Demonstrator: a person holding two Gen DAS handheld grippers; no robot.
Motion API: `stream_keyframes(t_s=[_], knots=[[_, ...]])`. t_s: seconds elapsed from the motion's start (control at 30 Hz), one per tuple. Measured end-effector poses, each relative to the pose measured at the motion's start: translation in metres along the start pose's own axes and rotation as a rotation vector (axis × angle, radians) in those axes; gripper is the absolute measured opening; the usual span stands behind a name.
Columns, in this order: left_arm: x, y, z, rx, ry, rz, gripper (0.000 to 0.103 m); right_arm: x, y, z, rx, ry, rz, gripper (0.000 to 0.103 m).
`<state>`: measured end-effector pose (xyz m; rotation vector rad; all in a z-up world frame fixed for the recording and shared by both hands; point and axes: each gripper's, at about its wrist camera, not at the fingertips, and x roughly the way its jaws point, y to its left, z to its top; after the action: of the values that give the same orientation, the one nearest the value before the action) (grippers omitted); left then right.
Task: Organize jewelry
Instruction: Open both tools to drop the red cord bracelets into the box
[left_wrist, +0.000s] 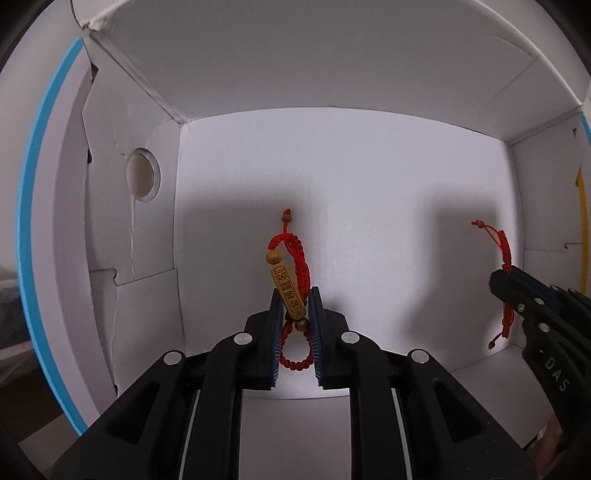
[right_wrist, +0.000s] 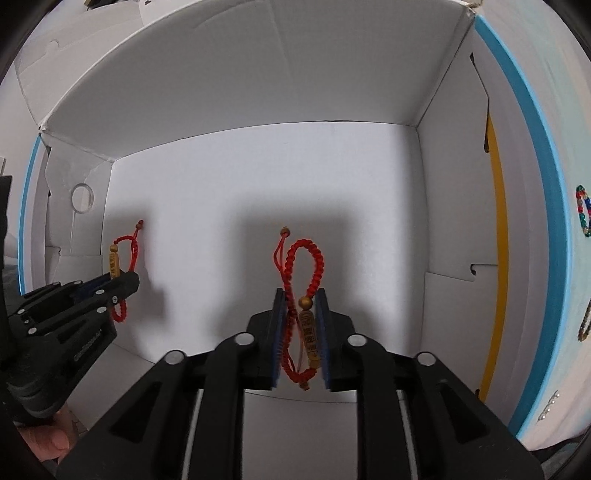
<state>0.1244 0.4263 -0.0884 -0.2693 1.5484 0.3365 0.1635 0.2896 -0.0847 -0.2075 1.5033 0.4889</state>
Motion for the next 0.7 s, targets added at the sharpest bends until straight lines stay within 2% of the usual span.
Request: stream_keyframes(t_s=[0.03,0.07,0.13,0.27,0.33,0.4,0.5,0.57,0.63,0.7], knots=[[-0.003,0.0,-0.001,0.0,-0.01,0.0,0.024,-0.002,0.001,0.0,-0.009,-0.011,-0.009,0.025],[-0.008,0.001,-0.003,0.001,-0.029,0.006,0.027,-0.003,0.003,-0.001,-0.02,-0.02,-0.017,0.029],[-0.016,-0.001,-0.005,0.01,-0.064,0.031,0.04,-0.005,0.005,-0.002,-0.028,-0.028,-0.016,0.04],[-0.032,-0.003,-0.009,0.009,-0.11,0.039,0.055,-0.012,0.011,-0.007,-0.052,-0.063,-0.017,0.056],[-0.039,0.0,-0.013,0.002,-0.139,0.037,0.067,-0.018,0.014,-0.011,-0.066,-0.084,-0.016,0.061],[-0.048,0.005,-0.02,-0.009,-0.178,0.044,0.07,-0.027,0.016,-0.017,-0.077,-0.116,-0.011,0.071],[-0.059,0.011,-0.033,-0.034,-0.23,0.041,0.081,-0.042,0.017,-0.026,-0.082,-0.167,-0.006,0.08],[-0.068,0.014,-0.044,-0.05,-0.271,0.024,0.083,-0.053,0.014,-0.025,-0.084,-0.197,0.004,0.083],[-0.078,0.015,-0.055,-0.063,-0.319,-0.006,0.091,-0.064,0.01,-0.029,-0.086,-0.227,0.01,0.088],[-0.088,0.016,-0.061,-0.081,-0.363,-0.013,0.094,-0.075,0.007,-0.038,-0.091,-0.269,0.001,0.093]])
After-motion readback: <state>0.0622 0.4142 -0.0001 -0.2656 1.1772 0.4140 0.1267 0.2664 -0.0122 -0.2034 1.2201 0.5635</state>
